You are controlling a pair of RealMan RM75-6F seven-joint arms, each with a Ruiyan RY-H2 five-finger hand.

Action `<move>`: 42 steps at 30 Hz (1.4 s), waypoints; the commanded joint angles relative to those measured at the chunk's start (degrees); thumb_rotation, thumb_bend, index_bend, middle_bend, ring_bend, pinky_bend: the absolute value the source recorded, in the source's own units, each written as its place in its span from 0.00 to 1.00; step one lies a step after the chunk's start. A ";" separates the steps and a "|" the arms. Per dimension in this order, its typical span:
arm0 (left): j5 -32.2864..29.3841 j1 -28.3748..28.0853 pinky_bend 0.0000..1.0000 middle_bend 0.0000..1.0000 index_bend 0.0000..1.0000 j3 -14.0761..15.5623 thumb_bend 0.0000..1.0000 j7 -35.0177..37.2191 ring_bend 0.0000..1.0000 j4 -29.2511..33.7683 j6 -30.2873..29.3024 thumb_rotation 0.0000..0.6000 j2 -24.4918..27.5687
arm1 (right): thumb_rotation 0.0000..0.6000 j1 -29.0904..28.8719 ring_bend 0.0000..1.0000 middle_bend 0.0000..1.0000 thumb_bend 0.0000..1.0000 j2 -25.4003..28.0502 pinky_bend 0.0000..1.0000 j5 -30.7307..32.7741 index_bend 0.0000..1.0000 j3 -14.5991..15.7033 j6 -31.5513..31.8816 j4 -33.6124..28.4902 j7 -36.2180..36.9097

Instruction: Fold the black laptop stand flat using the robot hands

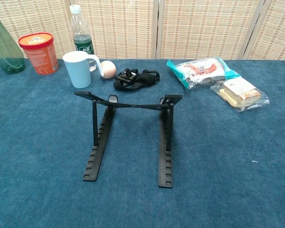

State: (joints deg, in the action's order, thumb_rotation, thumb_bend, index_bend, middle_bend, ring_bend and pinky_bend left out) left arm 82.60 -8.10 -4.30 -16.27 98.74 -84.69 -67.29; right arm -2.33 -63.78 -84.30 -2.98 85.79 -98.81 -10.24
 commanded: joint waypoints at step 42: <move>-1.42 -0.50 0.12 0.23 0.21 0.15 0.26 -5.22 0.19 6.14 1.31 1.00 1.88 | 1.00 -23.36 0.24 0.38 0.16 5.59 0.33 -27.51 0.22 8.75 -17.26 2.61 46.27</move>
State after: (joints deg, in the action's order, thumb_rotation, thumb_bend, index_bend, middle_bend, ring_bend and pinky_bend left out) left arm 81.24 -8.59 -4.17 -21.42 104.81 -83.41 -65.44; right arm -24.98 -57.82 -111.45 5.41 69.24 -96.69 35.58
